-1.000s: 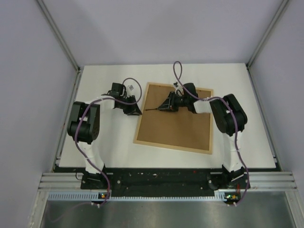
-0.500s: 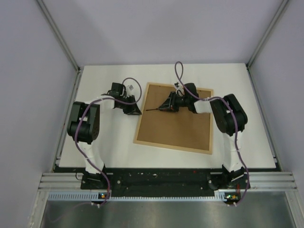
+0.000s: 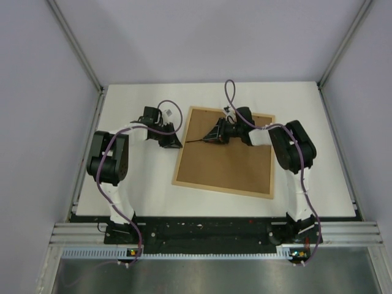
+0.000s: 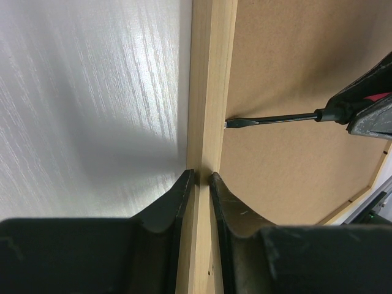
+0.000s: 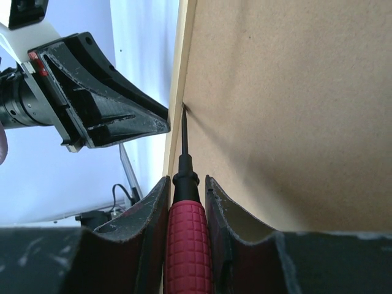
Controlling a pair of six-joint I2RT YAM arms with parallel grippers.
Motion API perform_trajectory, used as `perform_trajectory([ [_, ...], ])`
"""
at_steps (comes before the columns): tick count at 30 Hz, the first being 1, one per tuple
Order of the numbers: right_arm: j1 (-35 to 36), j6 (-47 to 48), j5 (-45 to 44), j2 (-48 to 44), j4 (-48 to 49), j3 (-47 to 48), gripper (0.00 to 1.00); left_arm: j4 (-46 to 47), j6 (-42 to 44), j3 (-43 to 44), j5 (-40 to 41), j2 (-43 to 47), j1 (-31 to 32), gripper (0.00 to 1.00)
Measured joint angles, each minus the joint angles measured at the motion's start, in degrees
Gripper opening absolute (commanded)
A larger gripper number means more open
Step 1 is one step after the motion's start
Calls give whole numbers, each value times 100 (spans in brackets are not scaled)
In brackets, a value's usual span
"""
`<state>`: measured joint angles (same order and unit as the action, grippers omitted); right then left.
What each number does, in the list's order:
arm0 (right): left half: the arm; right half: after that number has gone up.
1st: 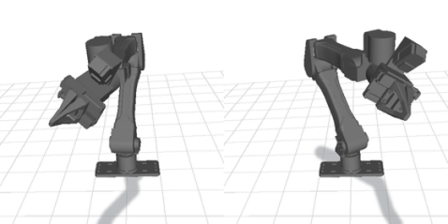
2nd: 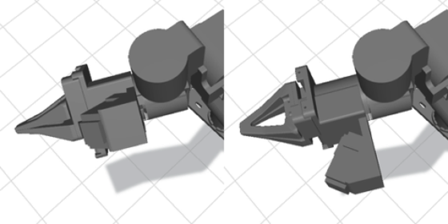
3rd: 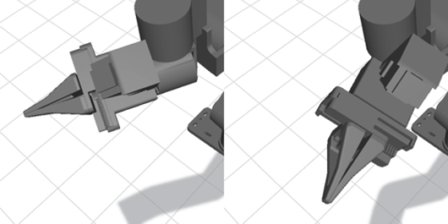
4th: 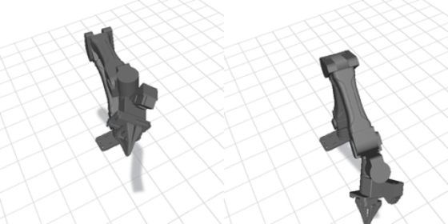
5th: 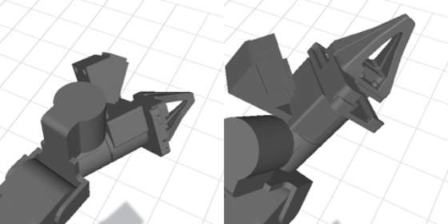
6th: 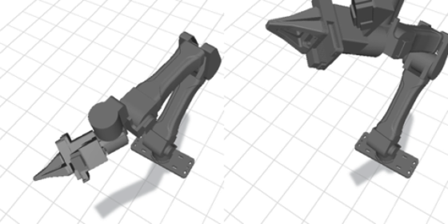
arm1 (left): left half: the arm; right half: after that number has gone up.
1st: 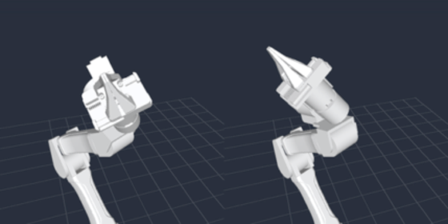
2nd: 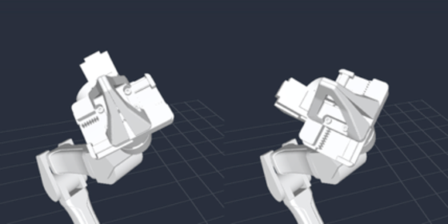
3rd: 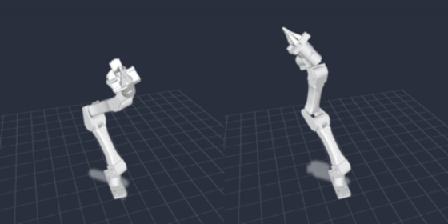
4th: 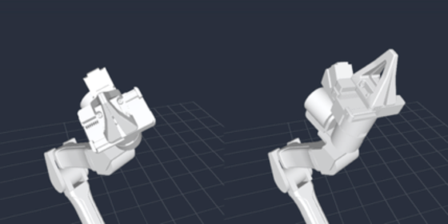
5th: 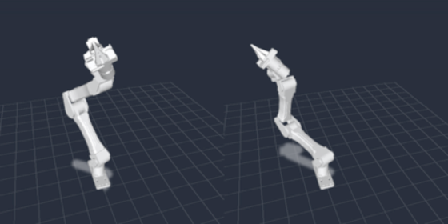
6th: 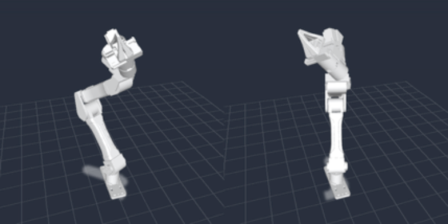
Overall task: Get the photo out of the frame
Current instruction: Release the photo frame item from the photo frame.
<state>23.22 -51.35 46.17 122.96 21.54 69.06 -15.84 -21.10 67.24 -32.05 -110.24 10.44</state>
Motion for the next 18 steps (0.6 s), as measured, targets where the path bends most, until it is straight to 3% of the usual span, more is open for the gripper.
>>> perform_trajectory([
  [18, 7, -295, 199, 389, 417, 192, 0, -2, 0, 0, 42, 0, -24, 15],
])
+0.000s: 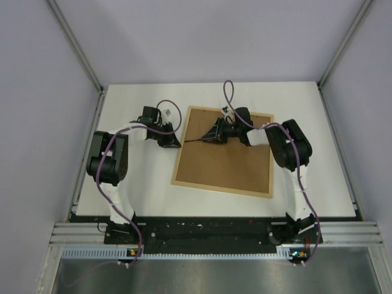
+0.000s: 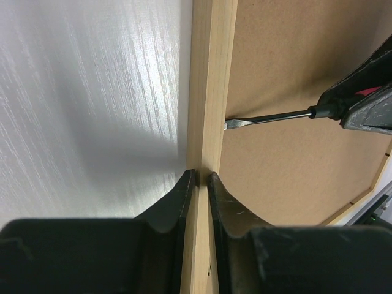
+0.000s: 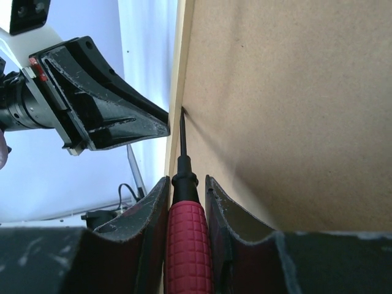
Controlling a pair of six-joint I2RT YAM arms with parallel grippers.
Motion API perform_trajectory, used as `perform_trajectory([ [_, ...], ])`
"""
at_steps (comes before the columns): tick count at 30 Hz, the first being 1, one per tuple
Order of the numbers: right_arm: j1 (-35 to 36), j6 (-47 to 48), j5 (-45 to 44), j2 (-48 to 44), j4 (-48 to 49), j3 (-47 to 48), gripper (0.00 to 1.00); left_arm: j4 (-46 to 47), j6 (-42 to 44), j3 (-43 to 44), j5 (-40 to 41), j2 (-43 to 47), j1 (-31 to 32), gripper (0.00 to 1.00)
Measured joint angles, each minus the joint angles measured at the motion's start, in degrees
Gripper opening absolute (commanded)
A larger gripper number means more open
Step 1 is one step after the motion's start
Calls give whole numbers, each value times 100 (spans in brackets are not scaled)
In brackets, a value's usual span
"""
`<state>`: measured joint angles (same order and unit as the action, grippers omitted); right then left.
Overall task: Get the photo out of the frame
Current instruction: Release the photo frame item from the photo frame.
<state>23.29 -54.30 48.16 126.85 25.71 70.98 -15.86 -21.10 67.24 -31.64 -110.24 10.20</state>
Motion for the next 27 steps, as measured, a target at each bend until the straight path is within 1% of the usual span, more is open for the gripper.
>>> perform_trajectory([
  [4, 35, -7, -37, 42, -90, 168, 0, -7, 2, 11, 35, 0, -2, 14],
  [10, 72, 149, -278, 24, -599, 455, 0, -7, 2, 15, 87, 9, -2, 13],
  [16, 313, 623, -890, -363, -1738, 800, 0, -9, -4, 15, 101, 13, -2, 13],
  [18, 444, 822, -1213, -437, -2286, 1145, 0, -9, -4, 15, 109, 20, -2, 13],
  [27, 975, 1394, -2367, -402, -4004, 2428, 0, -52, -2, 11, 251, 72, -2, 13],
])
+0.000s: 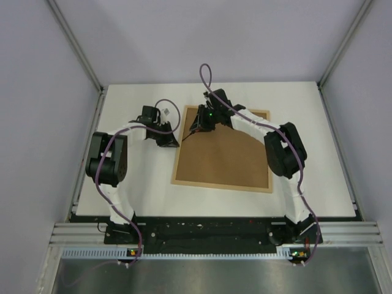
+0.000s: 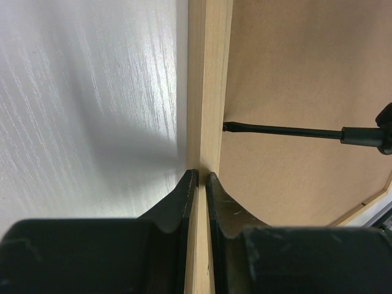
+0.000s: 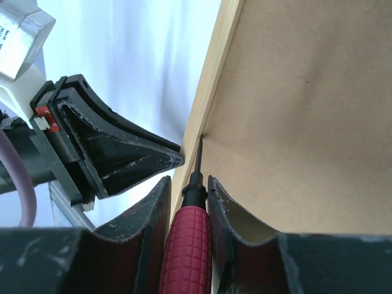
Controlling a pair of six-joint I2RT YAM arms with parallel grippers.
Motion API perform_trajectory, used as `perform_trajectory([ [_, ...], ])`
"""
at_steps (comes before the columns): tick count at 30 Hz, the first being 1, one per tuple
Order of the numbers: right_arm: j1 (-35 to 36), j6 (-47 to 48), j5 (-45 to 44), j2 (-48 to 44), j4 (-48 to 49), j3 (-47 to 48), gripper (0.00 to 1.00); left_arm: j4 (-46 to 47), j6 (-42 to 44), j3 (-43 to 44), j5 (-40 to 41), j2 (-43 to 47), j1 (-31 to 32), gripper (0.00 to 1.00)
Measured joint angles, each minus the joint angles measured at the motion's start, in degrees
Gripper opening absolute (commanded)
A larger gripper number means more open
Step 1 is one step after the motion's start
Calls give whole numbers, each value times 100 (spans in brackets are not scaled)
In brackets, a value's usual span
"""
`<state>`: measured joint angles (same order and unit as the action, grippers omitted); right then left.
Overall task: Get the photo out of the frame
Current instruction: Release the photo frame item from the photo frame, then adjust the photo frame at the center of the board.
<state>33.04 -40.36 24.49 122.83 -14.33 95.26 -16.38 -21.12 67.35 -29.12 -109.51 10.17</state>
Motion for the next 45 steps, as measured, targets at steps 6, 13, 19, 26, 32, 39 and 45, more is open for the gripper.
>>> perform_trajectory([
  [6, 284, 260, -531, 256, -807, 879, 0, -42, 0, -7, 133, 50, 0, 13],
  [13, 420, 743, -750, 304, -1320, 1213, 0, -55, 4, -7, 157, 63, 7, 13],
  [19, 352, 1364, -87, -120, -1458, 868, 0, -72, 31, 17, 138, 76, 57, 13],
  [26, -55, 1836, 1060, -1703, -1335, -205, 0, -391, 223, 570, 223, 57, 164, 37],
  [32, -890, 2166, 1340, -2533, -800, -1526, 0, -828, 509, 1617, 809, -149, 310, 50],
  [39, -1379, 2437, 1294, -2538, -603, -2857, 0, -1440, 901, 2092, 1617, -645, 824, 59],
  [45, -1410, 2481, 1318, -2538, -203, -3189, 0, -1840, 1152, 2094, 2267, -776, 1224, 58],
])
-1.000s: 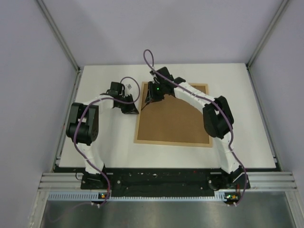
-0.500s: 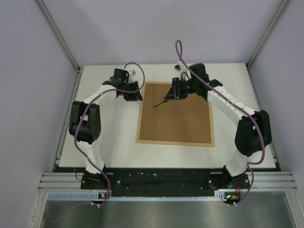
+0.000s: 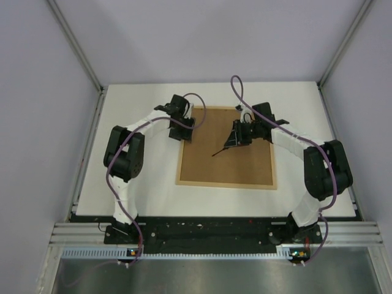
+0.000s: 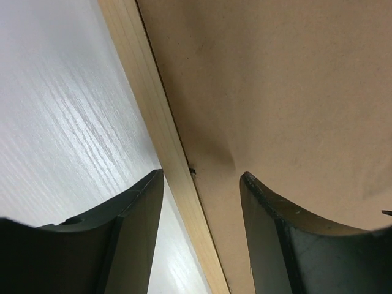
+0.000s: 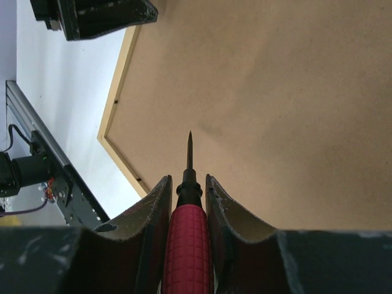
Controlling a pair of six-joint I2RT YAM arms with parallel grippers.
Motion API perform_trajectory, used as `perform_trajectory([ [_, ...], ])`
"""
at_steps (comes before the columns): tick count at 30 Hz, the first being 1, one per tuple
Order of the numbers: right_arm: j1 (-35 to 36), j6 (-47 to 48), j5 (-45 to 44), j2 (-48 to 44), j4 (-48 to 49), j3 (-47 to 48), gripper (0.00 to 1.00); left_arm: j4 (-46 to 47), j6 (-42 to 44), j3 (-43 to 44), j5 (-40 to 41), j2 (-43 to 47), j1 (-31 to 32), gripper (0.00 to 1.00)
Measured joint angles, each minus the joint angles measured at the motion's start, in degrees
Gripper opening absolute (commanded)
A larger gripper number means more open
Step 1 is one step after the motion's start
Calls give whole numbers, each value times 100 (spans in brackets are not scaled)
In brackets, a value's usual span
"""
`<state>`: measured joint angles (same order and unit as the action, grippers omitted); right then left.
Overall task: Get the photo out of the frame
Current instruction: Adjust the photo frame at the center of the board.
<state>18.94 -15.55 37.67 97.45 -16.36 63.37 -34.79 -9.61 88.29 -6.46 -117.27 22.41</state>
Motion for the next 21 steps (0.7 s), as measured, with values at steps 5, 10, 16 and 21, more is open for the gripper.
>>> perform_trajectory([
  [5, 0, -4, 20, -2, 221, -2, 0, -50, 70, 0, 295, 0, 76, 57],
  [10, 0, -9, 63, -4, 356, -44, 0, -85, 79, 0, 420, -11, 76, 51],
  [16, 0, -48, 111, -9, 424, -114, 0, -140, 76, 85, 402, -138, 76, 38],
  [21, 0, -61, 131, -9, 457, -114, 0, -157, 79, 96, 444, -138, 61, 30],
])
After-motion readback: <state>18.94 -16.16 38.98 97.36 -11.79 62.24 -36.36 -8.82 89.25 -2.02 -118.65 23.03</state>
